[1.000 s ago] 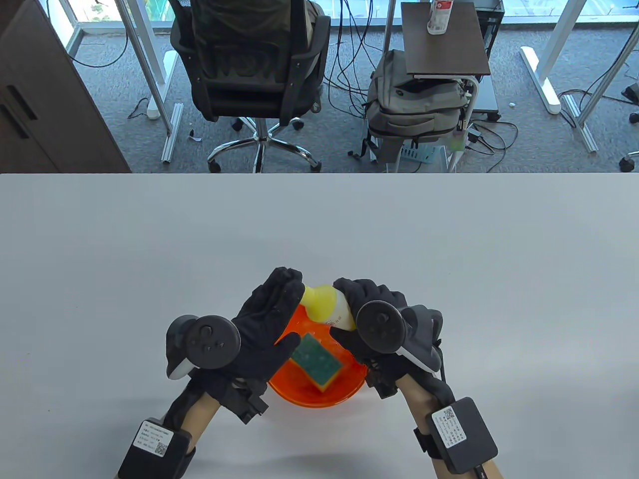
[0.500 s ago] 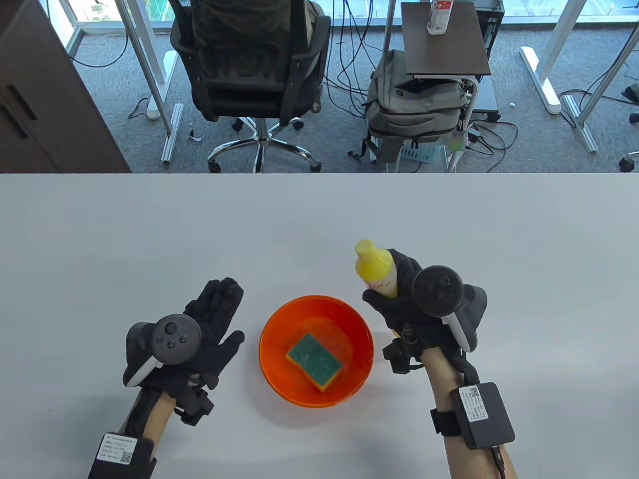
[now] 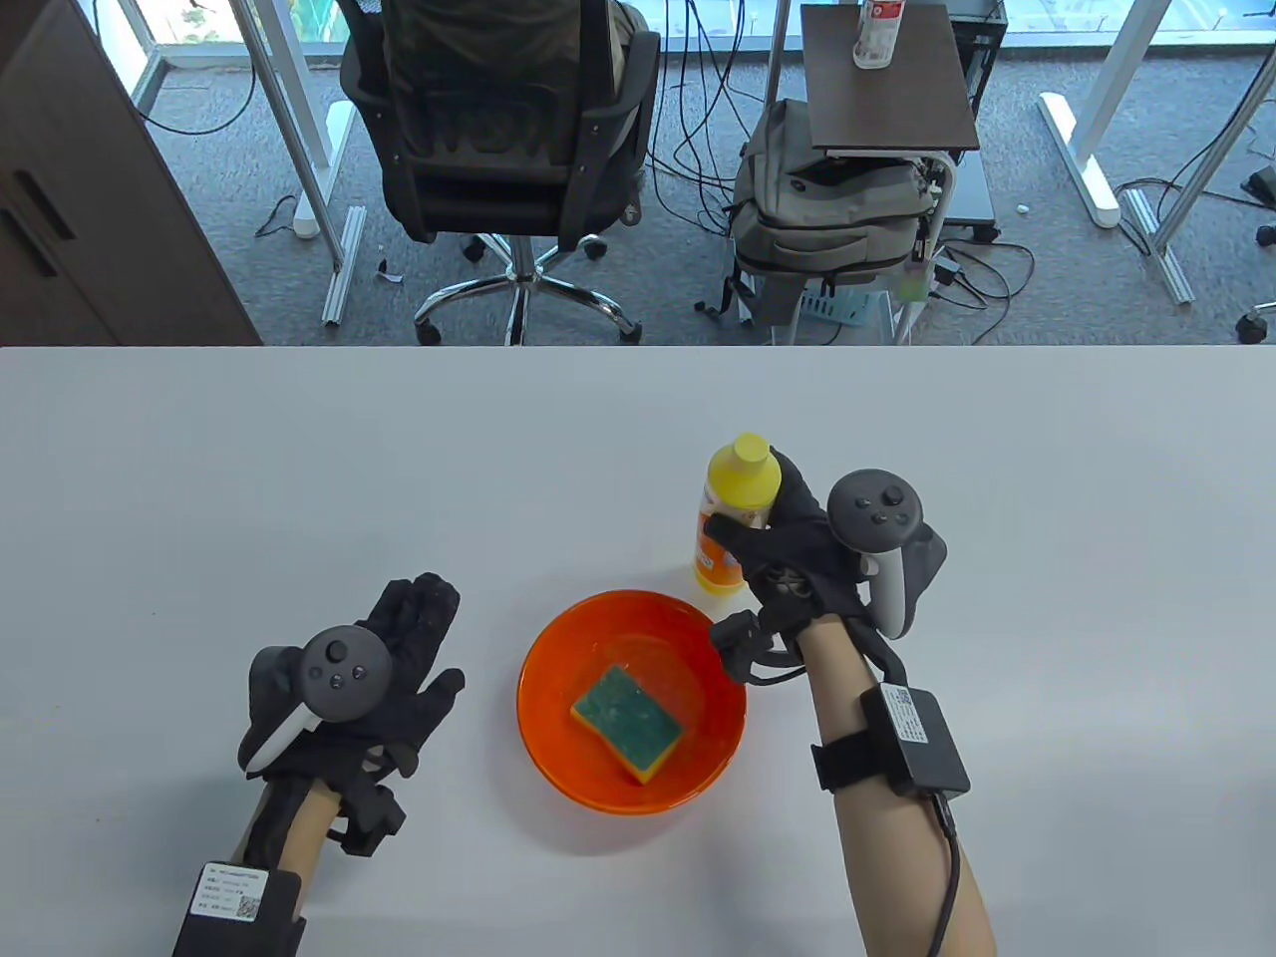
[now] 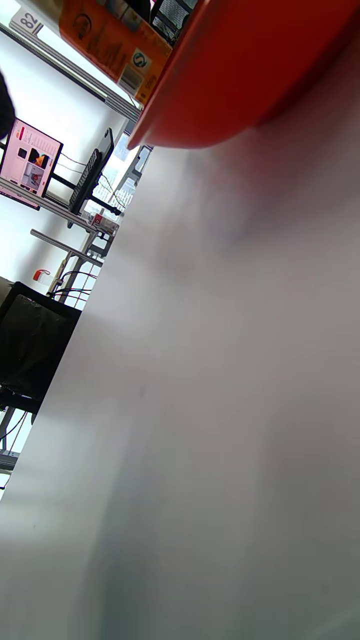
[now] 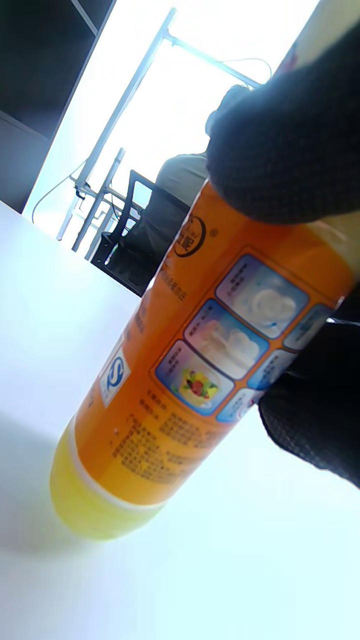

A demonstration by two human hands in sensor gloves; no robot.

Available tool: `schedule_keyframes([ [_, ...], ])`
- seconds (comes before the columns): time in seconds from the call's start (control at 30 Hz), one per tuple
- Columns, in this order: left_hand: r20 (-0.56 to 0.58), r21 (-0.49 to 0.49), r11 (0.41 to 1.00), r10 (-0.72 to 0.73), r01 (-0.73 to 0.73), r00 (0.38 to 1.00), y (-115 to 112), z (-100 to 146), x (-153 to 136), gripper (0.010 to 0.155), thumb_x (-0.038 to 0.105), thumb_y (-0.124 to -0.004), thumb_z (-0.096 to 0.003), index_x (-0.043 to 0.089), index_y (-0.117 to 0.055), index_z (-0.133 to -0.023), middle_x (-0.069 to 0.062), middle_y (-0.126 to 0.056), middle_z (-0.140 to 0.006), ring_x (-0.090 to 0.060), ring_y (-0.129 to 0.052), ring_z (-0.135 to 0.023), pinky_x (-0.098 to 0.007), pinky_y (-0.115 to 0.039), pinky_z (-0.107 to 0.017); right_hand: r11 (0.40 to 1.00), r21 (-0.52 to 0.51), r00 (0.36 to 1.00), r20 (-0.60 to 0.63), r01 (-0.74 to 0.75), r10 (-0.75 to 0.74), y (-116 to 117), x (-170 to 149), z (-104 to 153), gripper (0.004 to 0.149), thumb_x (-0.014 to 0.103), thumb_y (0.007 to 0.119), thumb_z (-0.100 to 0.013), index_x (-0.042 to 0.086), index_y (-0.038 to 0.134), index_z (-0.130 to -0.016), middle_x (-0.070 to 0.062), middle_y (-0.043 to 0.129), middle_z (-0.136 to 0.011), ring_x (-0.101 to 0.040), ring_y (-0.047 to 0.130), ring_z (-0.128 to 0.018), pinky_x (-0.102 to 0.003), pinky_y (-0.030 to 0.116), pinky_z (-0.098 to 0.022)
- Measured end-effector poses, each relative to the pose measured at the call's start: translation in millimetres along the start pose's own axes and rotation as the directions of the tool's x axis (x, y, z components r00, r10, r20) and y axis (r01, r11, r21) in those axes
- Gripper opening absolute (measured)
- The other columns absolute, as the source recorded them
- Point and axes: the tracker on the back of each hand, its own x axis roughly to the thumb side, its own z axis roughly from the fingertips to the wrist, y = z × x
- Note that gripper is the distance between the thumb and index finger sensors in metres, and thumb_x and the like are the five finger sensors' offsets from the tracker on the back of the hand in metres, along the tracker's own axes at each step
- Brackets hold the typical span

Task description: Squeeze dish soap on sponge and spread

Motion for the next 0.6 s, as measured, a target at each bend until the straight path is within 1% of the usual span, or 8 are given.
schedule_keyframes([
  [0.1,-0.005,-0.002,1.0,-0.002,0.002,1.0,-0.1,0.6,0.4,0.074,0.058,-0.065,-0.0431,0.045,-0.032,-0.108,0.019,-0.031,-0.121,-0.012,-0.029,-0.12,-0.052,-0.037,-0.088,1.0,0.02,1.0,0.002,-0.011,0.011,10.3,1.5,-4.6,0.08,0.041,0.099,-0.03,0.043,0.058,-0.099,0.006,0.068,-0.107,-0.034,0.079,-0.096,-0.049,0.075,-0.071],
  [0.2,-0.013,0.0,1.0,-0.019,0.019,1.0,0.6,1.3,0.6,0.074,0.058,-0.065,-0.043,0.044,-0.032,-0.108,0.018,-0.031,-0.121,-0.012,-0.03,-0.12,-0.052,-0.036,-0.088,0.997,0.041,0.998,0.002,-0.06,0.06,20.3,-2.2,-7.9,0.081,0.041,0.098,-0.031,0.041,0.056,-0.1,0.005,0.067,-0.108,-0.034,0.078,-0.096,-0.048,0.075,-0.071],
  [0.23,-0.017,0.002,1.0,-0.024,0.024,1.0,0.9,1.4,0.5,0.074,0.058,-0.065,-0.043,0.044,-0.032,-0.108,0.018,-0.031,-0.121,-0.012,-0.03,-0.12,-0.052,-0.036,-0.088,0.997,0.05,0.998,0.018,-0.066,0.066,21.2,-2.9,-7.8,0.081,0.043,0.096,-0.032,0.042,0.053,-0.101,0.005,0.065,-0.108,-0.032,0.077,-0.097,-0.047,0.074,-0.072],
  [0.27,-0.021,0.006,1.0,-0.03,0.03,0.999,1.1,1.6,0.4,0.074,0.058,-0.065,-0.0429,0.044,-0.032,-0.108,0.018,-0.031,-0.121,-0.012,-0.029,-0.12,-0.052,-0.036,-0.088,0.998,0.038,0.998,0.013,-0.055,0.055,22.8,-3.3,-7.3,0.081,0.043,0.095,-0.032,0.042,0.053,-0.101,0.006,0.065,-0.108,-0.031,0.076,-0.098,-0.047,0.073,-0.072],
  [0.33,-0.026,0.009,0.999,-0.034,0.034,0.999,1.3,1.7,0.3,0.074,0.058,-0.065,-0.0429,0.044,-0.032,-0.108,0.018,-0.031,-0.121,-0.012,-0.03,-0.12,-0.052,-0.036,-0.088,0.997,0.044,0.998,0.017,-0.065,0.064,23.8,-4.2,-7.3,0.082,0.044,0.094,-0.033,0.042,0.051,-0.102,0.006,0.063,-0.109,-0.03,0.075,-0.099,-0.047,0.07,-0.074],
  [0.37,-0.028,0.012,0.999,-0.036,0.036,0.999,1.5,1.9,0.6,0.075,0.058,-0.065,-0.0429,0.044,-0.032,-0.108,0.017,-0.031,-0.121,-0.013,-0.03,-0.119,-0.052,-0.036,-0.088,0.995,0.047,0.996,0.025,-0.09,0.089,24.1,-5.3,-7.1,0.082,0.045,0.093,-0.033,0.043,0.048,-0.102,0.006,0.063,-0.11,-0.029,0.074,-0.099,-0.047,0.068,-0.075],
  [0.47,-0.037,0.027,0.998,-0.056,0.057,0.998,2.0,2.7,1.9,0.075,0.059,-0.065,-0.0428,0.043,-0.031,-0.108,0.017,-0.031,-0.122,-0.013,-0.029,-0.119,-0.053,-0.035,-0.088,0.985,0.06,0.986,0.049,-0.164,0.161,23.8,-7.8,-4.6,0.084,0.048,0.089,-0.035,0.042,0.041,-0.104,0.007,0.057,-0.112,-0.03,0.068,-0.103,-0.048,0.062,-0.077],
  [0.6,-0.047,0.051,0.995,-0.079,0.081,0.996,3.6,5.6,4.5,0.076,0.06,-0.065,-0.0423,0.043,-0.032,-0.108,0.015,-0.031,-0.122,-0.014,-0.03,-0.12,-0.054,-0.033,-0.087,0.957,0.026,0.953,0.108,-0.288,0.284,15.4,-10.4,6.2,0.088,0.053,0.087,-0.034,0.038,0.036,-0.105,0.005,0.049,-0.114,-0.03,0.061,-0.105,-0.048,0.056,-0.079],
])
